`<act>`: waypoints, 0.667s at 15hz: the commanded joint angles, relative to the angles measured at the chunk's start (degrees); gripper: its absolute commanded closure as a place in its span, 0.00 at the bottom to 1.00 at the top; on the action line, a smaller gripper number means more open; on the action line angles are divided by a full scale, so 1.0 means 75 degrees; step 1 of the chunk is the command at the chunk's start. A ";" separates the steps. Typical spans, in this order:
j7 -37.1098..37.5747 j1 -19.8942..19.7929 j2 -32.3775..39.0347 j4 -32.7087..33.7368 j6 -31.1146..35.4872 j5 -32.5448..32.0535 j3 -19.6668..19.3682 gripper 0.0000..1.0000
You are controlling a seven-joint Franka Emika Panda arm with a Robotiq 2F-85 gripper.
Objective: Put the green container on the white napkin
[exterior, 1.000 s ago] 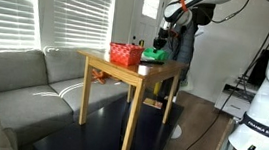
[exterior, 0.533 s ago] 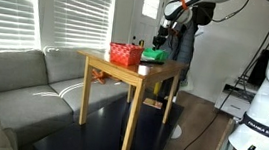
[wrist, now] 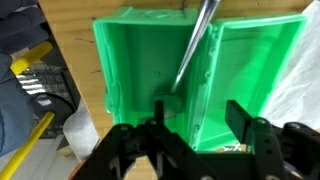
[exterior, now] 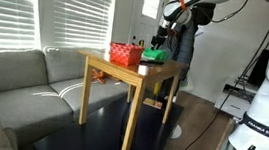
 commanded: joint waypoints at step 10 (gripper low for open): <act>-0.0045 -0.0008 0.0206 0.0275 -0.0100 -0.0068 0.0048 0.97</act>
